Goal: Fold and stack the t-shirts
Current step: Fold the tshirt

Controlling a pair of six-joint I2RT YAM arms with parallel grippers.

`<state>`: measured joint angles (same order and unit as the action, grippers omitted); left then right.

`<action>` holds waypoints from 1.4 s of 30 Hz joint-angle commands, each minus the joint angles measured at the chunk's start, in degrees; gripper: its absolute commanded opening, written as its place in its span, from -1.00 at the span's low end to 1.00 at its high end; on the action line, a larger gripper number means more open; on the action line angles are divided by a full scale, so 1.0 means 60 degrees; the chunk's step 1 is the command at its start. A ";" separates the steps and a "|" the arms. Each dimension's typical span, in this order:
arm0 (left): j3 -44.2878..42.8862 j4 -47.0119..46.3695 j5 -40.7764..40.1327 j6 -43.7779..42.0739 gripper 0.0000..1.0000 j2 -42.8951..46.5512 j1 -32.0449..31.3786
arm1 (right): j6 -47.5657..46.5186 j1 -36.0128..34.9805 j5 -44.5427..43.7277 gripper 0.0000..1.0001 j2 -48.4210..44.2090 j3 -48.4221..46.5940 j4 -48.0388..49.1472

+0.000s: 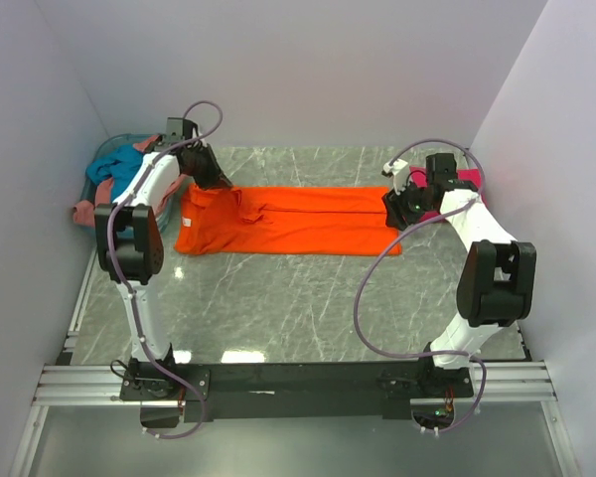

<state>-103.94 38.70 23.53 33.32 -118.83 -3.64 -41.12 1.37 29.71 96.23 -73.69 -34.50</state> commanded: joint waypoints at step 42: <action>-0.3551 0.0377 0.0517 -0.0178 -0.99 -0.2329 -0.0272 | 0.0174 -0.0067 0.0438 0.25 -0.0012 0.0080 0.0125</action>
<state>-122.80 42.54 24.95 32.16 -132.38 -4.95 -40.29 1.37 31.16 96.40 -73.36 -34.48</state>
